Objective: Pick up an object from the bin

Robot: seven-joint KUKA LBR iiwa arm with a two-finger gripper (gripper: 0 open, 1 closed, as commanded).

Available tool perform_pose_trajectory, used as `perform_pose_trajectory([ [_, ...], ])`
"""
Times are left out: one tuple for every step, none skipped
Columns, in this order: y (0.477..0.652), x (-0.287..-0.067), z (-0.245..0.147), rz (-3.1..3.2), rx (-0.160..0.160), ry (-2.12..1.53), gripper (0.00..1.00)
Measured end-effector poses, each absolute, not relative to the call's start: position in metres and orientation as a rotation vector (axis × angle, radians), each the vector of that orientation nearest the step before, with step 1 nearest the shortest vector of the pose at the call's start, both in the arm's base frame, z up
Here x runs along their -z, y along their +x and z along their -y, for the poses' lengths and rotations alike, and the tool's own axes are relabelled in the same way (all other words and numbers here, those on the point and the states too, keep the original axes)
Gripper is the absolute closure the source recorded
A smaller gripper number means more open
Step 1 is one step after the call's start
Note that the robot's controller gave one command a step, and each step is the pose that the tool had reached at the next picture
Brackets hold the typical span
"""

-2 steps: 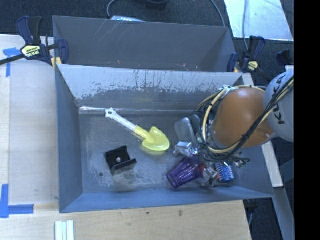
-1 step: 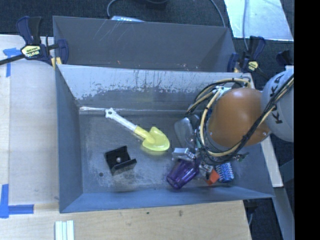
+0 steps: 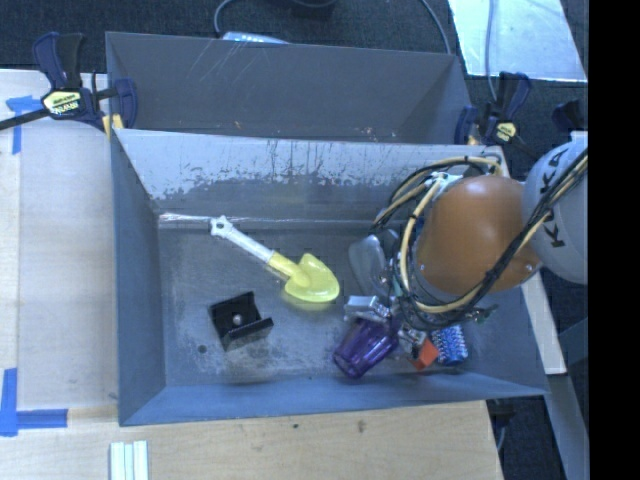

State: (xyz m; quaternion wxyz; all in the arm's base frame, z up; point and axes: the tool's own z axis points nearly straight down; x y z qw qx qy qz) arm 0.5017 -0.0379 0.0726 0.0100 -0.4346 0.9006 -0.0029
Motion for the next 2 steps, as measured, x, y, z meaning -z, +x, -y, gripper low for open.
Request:
perform_pose_trajectory([
  [0.5016,-0.0742,0.0379,-2.811,0.009,-1.356,1.0],
  [0.5007,-0.0777,0.038,-2.814,0.008,-1.36,1.0],
])
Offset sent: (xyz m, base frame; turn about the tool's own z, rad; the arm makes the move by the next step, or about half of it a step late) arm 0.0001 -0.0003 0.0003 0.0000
